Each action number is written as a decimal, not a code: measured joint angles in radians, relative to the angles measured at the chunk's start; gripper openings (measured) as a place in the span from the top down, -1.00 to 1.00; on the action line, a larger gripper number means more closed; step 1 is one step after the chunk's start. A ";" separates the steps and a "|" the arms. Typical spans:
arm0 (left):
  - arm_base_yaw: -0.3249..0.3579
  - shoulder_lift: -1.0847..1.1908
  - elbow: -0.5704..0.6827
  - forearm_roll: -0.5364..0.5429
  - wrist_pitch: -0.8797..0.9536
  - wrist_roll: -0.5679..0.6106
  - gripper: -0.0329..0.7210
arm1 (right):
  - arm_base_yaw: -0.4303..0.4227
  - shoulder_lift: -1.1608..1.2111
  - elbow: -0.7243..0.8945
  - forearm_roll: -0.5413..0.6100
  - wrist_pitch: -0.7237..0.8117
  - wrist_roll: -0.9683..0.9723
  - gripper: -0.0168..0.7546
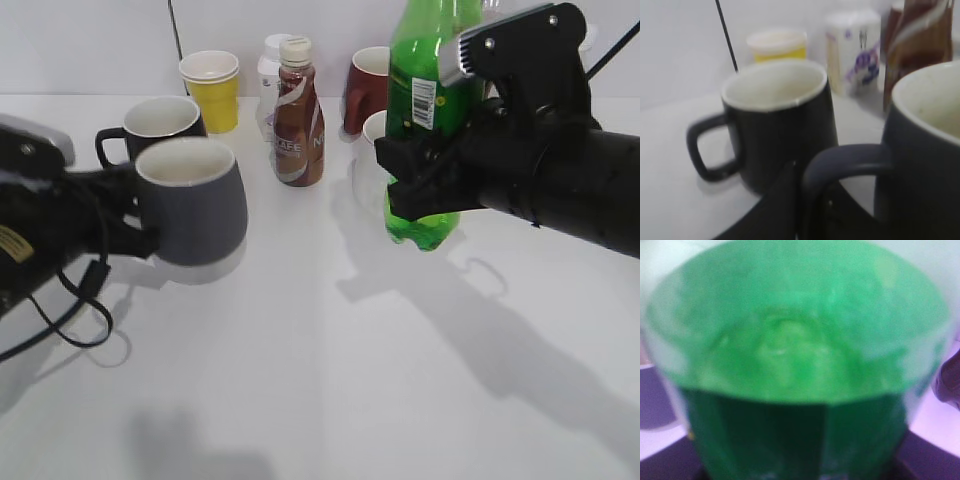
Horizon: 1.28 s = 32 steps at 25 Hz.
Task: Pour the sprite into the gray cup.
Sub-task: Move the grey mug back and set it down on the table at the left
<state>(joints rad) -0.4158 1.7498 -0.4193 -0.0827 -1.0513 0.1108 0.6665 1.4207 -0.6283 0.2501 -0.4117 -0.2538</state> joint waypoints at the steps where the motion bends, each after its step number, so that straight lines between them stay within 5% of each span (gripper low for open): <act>1: 0.000 0.021 0.000 -0.001 -0.007 0.001 0.79 | 0.000 0.000 0.000 -0.005 -0.002 0.002 -0.07; 11: 0.000 0.076 0.056 -0.008 -0.071 -0.004 0.78 | 0.000 0.000 0.001 -0.007 -0.005 0.008 -0.07; 18: 0.000 0.043 0.128 0.003 -0.108 -0.012 0.43 | 0.000 0.000 0.001 -0.007 -0.005 0.008 -0.07; 25: 0.000 -0.034 0.195 0.055 -0.135 -0.013 0.31 | -0.020 0.000 0.007 0.004 -0.008 0.017 -0.07; 32: -0.001 -0.088 0.257 0.094 -0.152 -0.014 0.28 | -0.115 0.022 0.145 0.025 -0.195 0.070 -0.07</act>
<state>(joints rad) -0.4170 1.6616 -0.1622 0.0113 -1.2032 0.0964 0.5512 1.4427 -0.4830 0.2756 -0.6065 -0.1841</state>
